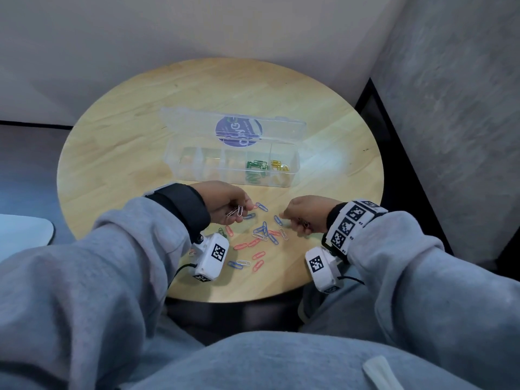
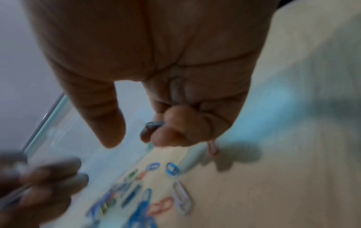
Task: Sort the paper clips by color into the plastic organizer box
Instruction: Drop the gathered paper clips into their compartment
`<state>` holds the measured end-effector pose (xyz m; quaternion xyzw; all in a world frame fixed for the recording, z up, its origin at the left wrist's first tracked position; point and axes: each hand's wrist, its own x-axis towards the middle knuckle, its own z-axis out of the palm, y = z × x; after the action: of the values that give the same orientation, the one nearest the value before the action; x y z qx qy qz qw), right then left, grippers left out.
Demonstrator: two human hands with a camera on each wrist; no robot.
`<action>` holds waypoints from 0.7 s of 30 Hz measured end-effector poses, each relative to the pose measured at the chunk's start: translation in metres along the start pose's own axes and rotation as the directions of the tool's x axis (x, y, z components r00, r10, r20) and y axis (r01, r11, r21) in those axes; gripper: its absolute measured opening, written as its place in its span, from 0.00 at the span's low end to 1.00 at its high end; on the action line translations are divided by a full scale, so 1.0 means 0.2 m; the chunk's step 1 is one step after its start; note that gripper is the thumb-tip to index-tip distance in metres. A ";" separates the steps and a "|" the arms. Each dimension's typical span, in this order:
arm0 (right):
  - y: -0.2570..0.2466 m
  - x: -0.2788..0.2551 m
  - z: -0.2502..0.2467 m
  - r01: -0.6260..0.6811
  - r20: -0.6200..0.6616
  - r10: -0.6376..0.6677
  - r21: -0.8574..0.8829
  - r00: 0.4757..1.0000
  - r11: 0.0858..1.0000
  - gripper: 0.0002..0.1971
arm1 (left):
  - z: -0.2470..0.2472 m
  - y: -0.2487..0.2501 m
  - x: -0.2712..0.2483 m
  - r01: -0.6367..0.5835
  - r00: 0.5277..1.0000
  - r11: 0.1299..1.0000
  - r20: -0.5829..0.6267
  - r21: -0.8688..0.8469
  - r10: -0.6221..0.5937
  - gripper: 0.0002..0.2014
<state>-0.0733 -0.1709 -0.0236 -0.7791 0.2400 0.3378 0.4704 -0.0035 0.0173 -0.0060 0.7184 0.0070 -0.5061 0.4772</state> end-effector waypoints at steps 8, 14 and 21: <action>-0.02 -0.02 0.09 -0.049 -0.191 -0.125 -0.712 0.974 0.700 0.11 | 0.08 0.03 -0.05 -0.034 0.997 0.589 -0.011 0.807 0.073 0.06; -0.05 0.03 0.14 -0.064 -0.159 -0.112 -0.808 0.981 0.586 0.07 | 0.19 -0.01 -0.06 -0.085 0.996 0.272 0.086 0.959 0.009 0.07; -0.03 0.02 0.07 0.040 -0.102 -0.086 -0.384 0.991 0.923 0.04 | 0.25 -0.05 -0.05 -0.095 0.991 0.075 0.102 0.993 -0.086 0.12</action>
<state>-0.0709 -0.1562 -0.0272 -0.8813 0.1718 0.3164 0.3060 -0.0494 -0.0077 -0.0074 0.8153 -0.3732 -0.4207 -0.1381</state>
